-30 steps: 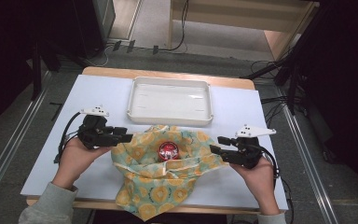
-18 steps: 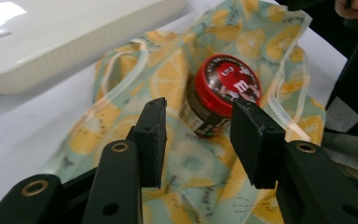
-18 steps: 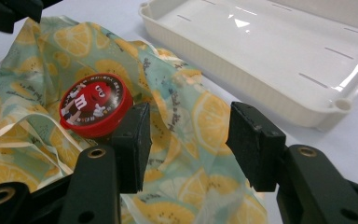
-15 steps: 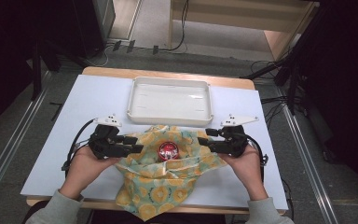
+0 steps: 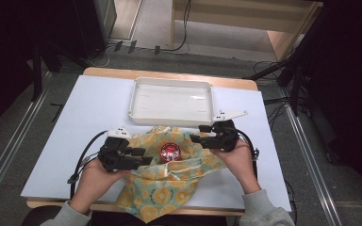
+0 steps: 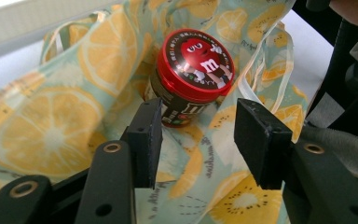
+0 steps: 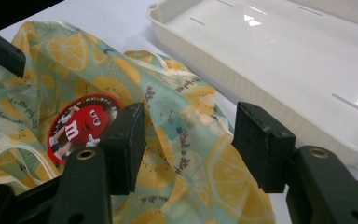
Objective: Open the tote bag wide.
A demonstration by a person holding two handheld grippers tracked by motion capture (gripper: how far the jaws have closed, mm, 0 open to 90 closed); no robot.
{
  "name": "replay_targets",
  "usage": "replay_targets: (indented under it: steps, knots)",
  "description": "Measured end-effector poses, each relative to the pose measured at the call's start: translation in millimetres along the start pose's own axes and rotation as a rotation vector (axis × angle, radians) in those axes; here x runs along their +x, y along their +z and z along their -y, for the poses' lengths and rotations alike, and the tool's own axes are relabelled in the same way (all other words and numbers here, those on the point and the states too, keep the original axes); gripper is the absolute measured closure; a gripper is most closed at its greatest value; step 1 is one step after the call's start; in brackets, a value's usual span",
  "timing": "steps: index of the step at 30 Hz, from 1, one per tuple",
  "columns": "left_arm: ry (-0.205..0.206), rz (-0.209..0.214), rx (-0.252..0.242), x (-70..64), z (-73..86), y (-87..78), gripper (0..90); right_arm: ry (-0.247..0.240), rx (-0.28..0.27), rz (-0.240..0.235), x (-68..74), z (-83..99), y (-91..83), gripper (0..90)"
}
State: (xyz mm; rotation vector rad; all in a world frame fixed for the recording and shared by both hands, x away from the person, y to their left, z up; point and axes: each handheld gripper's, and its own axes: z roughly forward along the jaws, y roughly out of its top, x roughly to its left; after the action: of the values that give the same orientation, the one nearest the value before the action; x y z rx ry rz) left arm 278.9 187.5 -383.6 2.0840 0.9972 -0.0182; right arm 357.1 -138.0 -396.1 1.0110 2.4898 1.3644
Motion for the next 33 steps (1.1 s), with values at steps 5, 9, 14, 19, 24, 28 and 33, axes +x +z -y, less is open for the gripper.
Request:
replay_targets:
  steps: [5,9,14,19,24,28,33]
  knots:
    - [0.025,-0.012,-0.008,-13.1,9.3,4.9,50.5,-0.014,0.014,-0.009,3.1,-1.6,9.9,42.2]
    - [0.054,-0.02,0.011,-18.0,17.5,10.8,47.6,-0.022,0.032,-0.009,5.0,-1.3,18.0,42.2]
    - [0.094,0.022,0.04,-13.7,25.8,19.6,44.9,-0.031,0.062,-0.011,5.5,1.3,25.8,42.3]
    - [0.105,0.051,0.065,-11.8,29.3,28.5,45.4,-0.03,0.074,-0.009,4.6,3.0,30.2,44.6]
    - [0.129,0.081,0.119,-11.8,31.6,34.9,61.8,-0.01,0.075,-0.03,3.4,4.0,33.8,50.7]
    - [0.139,0.111,0.158,-12.5,34.3,42.0,76.4,-0.024,0.098,-0.012,3.1,4.5,36.5,63.3]
    - [0.175,0.124,0.169,-15.3,37.0,45.1,89.4,-0.054,0.12,0.007,5.9,3.3,38.4,82.2]
